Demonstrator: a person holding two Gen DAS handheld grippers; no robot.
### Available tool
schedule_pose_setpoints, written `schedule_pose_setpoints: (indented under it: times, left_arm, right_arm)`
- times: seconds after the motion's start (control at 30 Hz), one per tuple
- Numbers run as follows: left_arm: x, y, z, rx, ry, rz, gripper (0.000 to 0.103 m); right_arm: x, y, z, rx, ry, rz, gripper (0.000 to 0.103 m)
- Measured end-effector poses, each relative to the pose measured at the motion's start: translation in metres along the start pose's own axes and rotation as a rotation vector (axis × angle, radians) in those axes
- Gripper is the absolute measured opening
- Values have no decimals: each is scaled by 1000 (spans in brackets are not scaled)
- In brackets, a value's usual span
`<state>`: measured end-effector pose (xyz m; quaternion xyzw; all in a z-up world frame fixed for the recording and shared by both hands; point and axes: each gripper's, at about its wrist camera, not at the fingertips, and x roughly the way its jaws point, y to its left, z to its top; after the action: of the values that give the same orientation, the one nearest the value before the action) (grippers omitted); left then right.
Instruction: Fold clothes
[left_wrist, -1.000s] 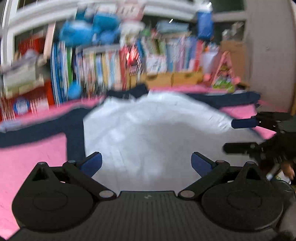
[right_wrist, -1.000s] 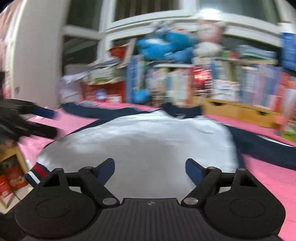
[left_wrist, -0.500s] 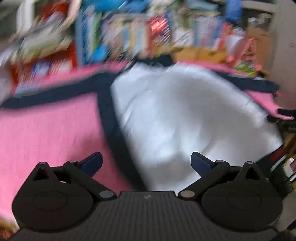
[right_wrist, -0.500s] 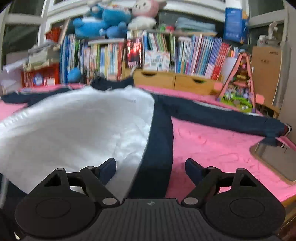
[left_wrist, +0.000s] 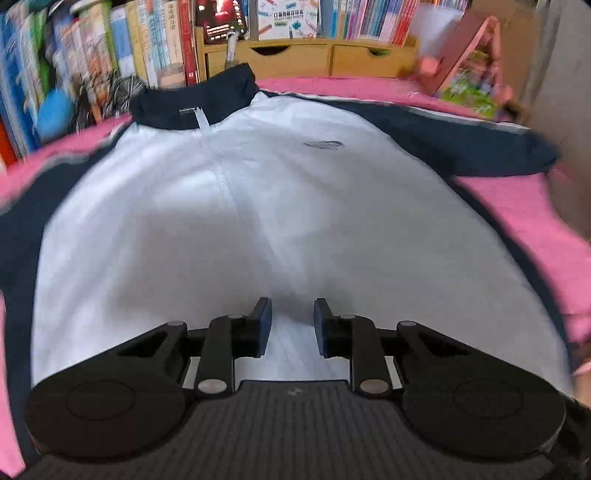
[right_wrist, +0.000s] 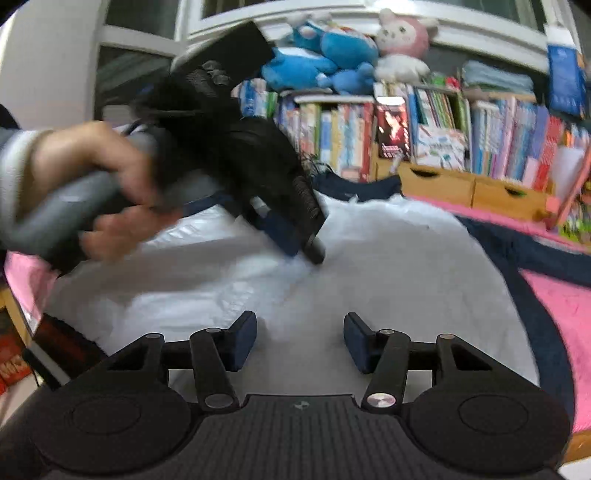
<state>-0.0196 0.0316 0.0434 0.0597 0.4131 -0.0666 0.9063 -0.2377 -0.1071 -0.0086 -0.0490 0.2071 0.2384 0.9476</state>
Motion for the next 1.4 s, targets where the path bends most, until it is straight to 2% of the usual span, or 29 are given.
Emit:
schedule_pose_setpoints:
  times: [0.1,0.23,0.33,0.47,0.53,0.63,0.73,0.9,1.03,1.07,1.13,1.2,1.27,1.4]
  left_arm:
    - [41,-7,28,-8,53,18,27]
    - [86,14,76,-84,50,83,30]
    - [115,32,107,-126,37,131,42]
    - [152,47,143,-173,29,178,51]
    - [163,54,154,-216,28,178,57]
    - [177,63,167,-223,16,190,60]
    - [183,71,171,-271,-3,199,64]
    - [162,60,162,-224,-5,189,60]
    - [106,55,129,-168,-61,96,61]
    - [91,55,120,-157,-78,71,63]
    - [59,59,93,-119,-112,54,79]
    - [32,66,61,-80,-136,67,81]
    - [12,79,31,-78,-118,86,81]
    - [-5,113,-27,-134,-52,133,81]
  right_arm:
    - [-1,-1,-6,9,-15,4,53]
    - [0,-5,-9,17,-38,26,53]
    - [0,-8,-10,24,-48,47,54]
    - [0,-13,-11,35,-60,74,54]
    - [1,-15,-11,44,-63,82,54]
    - [2,-19,-10,50,-68,89,54]
    - [2,-20,-10,49,-67,89,54]
    - [3,-21,-10,39,-67,95,56]
    - [2,-29,-7,62,-56,154,66]
    - [1,-32,-5,72,-49,177,74]
    - [-6,-45,0,112,-44,227,81]
    - [-15,-64,6,161,-63,229,86]
    - [-22,-87,13,213,-76,198,95]
    - [-15,-126,35,278,-68,131,98]
